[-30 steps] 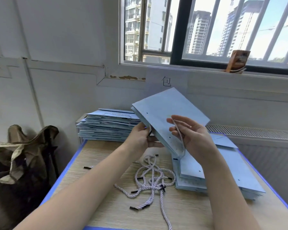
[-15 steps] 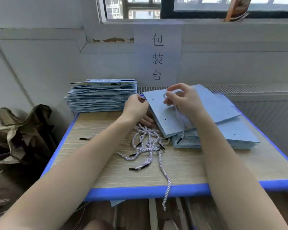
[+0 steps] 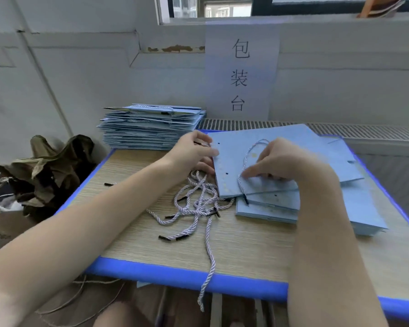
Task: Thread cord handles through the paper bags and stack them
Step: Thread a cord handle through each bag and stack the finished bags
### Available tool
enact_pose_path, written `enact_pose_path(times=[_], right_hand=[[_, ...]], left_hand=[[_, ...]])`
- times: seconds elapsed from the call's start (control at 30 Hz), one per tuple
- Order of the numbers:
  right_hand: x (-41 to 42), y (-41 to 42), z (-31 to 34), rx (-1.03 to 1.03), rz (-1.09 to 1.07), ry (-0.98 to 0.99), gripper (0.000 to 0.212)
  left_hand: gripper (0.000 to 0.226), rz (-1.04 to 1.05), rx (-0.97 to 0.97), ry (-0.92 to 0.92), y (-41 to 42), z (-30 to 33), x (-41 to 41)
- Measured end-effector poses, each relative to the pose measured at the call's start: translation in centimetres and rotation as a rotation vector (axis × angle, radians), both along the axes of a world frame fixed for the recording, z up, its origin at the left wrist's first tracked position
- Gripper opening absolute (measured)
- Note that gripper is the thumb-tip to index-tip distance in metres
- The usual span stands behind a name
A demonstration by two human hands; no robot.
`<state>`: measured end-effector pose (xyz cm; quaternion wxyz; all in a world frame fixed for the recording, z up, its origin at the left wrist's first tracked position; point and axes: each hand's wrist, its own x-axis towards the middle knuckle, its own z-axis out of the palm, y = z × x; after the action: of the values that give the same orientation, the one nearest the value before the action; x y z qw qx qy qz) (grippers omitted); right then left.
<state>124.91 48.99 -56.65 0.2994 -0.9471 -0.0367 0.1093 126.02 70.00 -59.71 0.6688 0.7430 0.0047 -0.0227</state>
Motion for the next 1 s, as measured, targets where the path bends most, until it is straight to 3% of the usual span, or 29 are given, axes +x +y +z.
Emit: enact_pose_path(times=[0.13,0.27,0.37,0.47,0.63,0.8,1.0], right_hand=[[0.5,1.3,-1.1,0.089,0.006,-0.086,0.025],[0.4,1.9,-1.0,0.05,0.017,-0.069,0.043],[0.7,2.2,-0.9,-0.04,0.035,-0.075,0.03],[1.0,2.5,-1.3,-0.017,-0.044,-0.175,0.025],[0.8,3.6,-1.0,-0.004,0.004,-0.233,0.063],[0.6,4.5,-0.8,-0.095,0.131,-0.118,0.08],[0.5,4.0,-0.5,-0.096,0.26,-0.036,0.071]], left_hand=[[0.043,0.084,-0.07,0.056,0.0,-0.4,0.0],[0.017,0.147,-0.15,0.069,-0.7,-0.1,0.5],[0.024,0.189,-0.188,0.075,-0.9,-0.3,1.2],[0.018,0.163,-0.26,0.117,-0.6,-0.2,1.2],[0.019,0.044,-0.367,0.178,0.3,-0.1,1.2],[0.027,-0.149,-0.183,0.132,0.6,0.1,1.1],[0.04,-0.267,-0.035,0.12,0.3,0.4,1.2]])
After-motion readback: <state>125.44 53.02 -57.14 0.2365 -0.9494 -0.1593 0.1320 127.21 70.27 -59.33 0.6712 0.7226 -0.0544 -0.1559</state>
